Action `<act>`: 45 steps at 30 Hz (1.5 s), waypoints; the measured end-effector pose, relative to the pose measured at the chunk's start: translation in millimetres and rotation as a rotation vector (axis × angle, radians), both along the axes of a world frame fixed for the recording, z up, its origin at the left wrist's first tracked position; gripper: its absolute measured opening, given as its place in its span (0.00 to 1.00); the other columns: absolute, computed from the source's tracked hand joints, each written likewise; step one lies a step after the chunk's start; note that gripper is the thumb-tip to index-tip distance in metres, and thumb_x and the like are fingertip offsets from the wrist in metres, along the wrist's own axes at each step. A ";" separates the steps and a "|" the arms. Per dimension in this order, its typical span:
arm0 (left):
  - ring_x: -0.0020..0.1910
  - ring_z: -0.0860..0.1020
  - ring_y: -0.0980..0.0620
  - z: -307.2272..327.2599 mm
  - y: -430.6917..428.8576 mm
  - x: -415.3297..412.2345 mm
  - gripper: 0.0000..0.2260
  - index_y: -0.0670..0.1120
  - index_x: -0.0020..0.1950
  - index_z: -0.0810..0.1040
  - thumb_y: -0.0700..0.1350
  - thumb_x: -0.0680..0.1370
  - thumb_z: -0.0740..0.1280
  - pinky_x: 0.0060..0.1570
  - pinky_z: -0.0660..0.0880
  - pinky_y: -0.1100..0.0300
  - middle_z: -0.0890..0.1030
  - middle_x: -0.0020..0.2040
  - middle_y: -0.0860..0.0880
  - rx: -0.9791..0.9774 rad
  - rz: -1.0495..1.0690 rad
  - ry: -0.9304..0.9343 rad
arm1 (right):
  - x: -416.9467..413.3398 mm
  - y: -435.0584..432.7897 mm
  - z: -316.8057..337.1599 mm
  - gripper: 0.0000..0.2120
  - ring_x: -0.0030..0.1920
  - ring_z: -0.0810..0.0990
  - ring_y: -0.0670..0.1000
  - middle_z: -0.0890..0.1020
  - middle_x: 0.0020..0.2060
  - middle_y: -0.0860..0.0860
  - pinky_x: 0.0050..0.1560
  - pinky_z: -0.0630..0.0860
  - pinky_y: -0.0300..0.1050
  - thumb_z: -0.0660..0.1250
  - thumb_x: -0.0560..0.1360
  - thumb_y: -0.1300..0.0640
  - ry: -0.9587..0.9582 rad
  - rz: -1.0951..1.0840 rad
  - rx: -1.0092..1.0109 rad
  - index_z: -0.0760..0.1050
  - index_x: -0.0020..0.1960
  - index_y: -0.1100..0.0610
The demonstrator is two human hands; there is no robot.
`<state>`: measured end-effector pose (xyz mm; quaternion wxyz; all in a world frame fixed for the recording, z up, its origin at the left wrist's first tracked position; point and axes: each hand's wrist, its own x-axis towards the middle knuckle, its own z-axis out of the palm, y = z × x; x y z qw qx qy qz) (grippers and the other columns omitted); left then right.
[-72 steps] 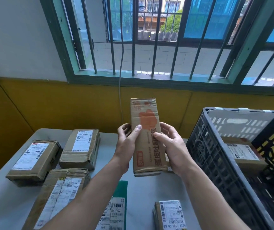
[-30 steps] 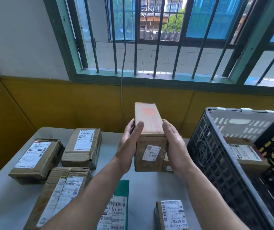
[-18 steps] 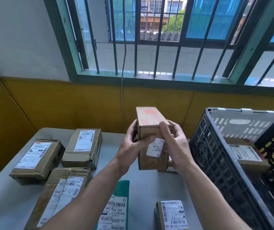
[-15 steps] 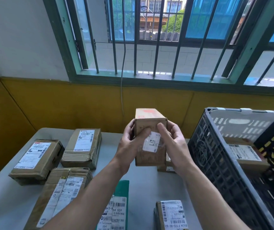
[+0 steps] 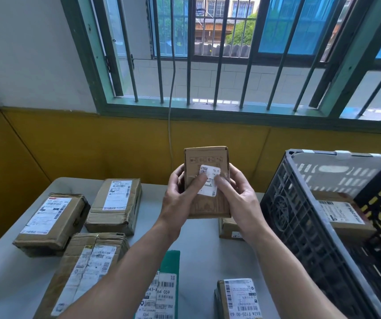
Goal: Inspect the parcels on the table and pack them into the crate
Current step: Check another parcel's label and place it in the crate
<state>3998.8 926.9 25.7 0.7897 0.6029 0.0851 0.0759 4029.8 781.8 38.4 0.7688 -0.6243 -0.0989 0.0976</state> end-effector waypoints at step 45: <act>0.59 0.79 0.63 -4.0 5.4 -4.1 0.35 0.61 0.77 0.66 0.44 0.75 0.77 0.49 0.78 0.69 0.81 0.62 0.60 0.142 -0.036 -0.113 | 4.8 -1.8 -3.1 0.29 0.61 0.83 0.47 0.85 0.60 0.47 0.52 0.81 0.40 0.77 0.69 0.47 -0.146 -0.068 0.030 0.76 0.69 0.46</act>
